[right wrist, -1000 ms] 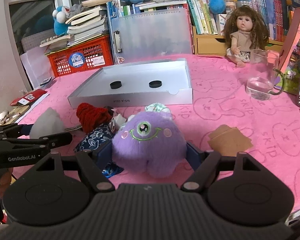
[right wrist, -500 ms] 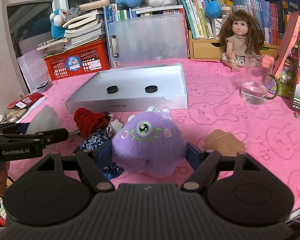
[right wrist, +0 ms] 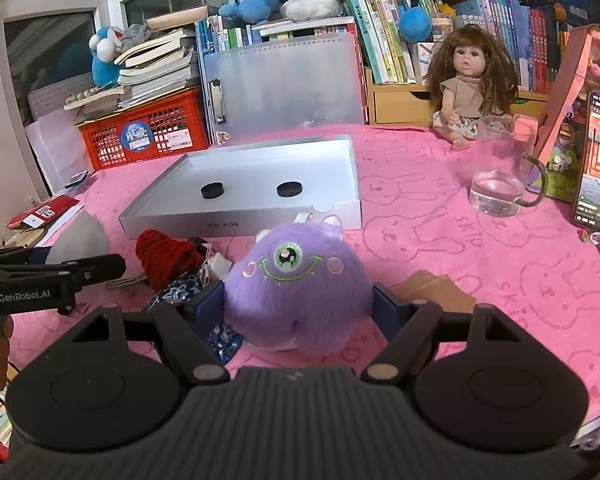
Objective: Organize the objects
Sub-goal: 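Lift and carry both plushes over the white box tray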
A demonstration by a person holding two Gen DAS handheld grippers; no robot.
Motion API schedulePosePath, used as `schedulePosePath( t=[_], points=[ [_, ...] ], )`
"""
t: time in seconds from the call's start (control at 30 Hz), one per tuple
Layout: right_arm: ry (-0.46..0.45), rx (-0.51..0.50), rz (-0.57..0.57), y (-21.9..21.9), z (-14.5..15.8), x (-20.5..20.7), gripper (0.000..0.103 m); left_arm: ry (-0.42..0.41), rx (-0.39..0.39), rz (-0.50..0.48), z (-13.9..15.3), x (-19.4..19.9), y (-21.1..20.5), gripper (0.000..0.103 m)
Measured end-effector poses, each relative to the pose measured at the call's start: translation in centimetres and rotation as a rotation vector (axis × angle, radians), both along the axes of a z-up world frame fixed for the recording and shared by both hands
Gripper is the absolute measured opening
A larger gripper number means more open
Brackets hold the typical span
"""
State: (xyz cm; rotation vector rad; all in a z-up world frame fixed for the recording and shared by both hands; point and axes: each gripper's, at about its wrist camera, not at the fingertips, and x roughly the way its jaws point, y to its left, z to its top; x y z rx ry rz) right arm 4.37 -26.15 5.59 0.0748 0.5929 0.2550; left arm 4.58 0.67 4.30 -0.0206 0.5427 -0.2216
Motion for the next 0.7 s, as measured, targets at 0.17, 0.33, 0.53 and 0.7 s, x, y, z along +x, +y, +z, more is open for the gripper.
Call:
schedulePosePath(
  t=[0.17,0.33,0.53,0.7],
  points=[
    [-0.011,-0.002,-0.003,0.0,0.4,0.3,0.078,-0.004,-0.004,0.006,0.4,0.7,0.0,0.077],
    [-0.021,0.003,-0.003,-0.1,0.9,0.9,0.078,-0.014,0.002,0.008,0.8,1.3,0.0,0.077],
    [-0.034,0.011,-0.011,-0.2,1.5,2.0,0.078,-0.017,-0.004,0.01,1.3,2.4,-0.1,0.077],
    [-0.036,0.012,-0.008,-0.1,1.7,3.1,0.078,-0.016,-0.009,0.019,1.7,4.0,0.0,0.077]
  ],
)
